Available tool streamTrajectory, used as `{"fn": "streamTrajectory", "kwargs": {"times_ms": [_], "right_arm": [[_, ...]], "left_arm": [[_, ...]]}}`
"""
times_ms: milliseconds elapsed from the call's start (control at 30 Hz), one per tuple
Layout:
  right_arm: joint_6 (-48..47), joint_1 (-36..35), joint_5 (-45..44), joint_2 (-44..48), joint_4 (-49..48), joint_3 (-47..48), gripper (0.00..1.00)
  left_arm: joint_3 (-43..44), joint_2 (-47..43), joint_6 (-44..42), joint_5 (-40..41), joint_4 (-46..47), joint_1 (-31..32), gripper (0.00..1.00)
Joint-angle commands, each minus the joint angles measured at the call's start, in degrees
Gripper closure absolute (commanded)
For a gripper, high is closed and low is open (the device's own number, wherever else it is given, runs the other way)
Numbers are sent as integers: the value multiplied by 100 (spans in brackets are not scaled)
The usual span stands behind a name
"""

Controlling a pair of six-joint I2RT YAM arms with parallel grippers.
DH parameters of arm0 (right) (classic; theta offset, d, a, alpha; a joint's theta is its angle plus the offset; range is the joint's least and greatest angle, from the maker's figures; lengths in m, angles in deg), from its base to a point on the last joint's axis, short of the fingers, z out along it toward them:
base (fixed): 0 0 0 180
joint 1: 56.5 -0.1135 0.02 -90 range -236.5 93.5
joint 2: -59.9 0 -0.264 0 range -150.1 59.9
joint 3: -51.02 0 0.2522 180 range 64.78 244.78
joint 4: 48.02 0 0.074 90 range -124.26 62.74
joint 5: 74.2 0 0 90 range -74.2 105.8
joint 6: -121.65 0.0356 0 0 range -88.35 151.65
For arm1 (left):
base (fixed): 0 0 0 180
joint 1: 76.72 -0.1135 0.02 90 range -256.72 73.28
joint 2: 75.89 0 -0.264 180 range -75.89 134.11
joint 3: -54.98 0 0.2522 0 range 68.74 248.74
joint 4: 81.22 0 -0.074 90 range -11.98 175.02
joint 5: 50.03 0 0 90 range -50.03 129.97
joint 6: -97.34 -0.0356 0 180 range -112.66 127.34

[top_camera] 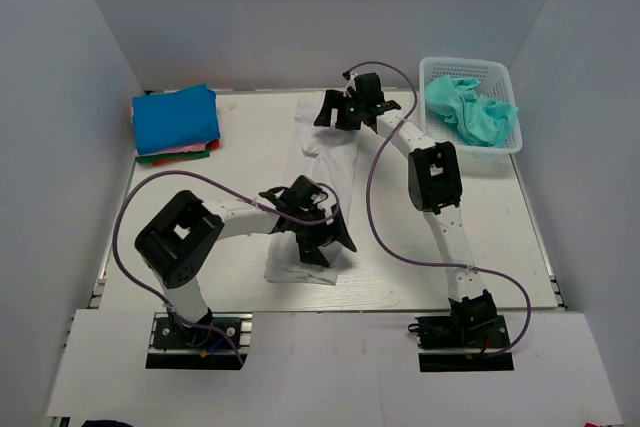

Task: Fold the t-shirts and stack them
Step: Rotate the tshirt 90 degrees

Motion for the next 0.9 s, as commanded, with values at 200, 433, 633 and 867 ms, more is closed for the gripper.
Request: {"fn": "streamTrajectory", "kwargs": {"times_ms": [200,433,633,867], "right_arm": [[345,55,489,-397,-512,136,10],[-454,117,462,288,164,31,10],[-605,134,-38,1578,464,-312,10],[-429,-6,-1934,3775,860,-2813,10]], "left_arm": [[1120,726,-427,509,-821,1040,0],[2307,32,-1394,1396,-2323,1304,0],[1607,-1416,-1099,2038,-3203,1183,0],[1150,-2729,-201,3752,-4681,927,0]]}}
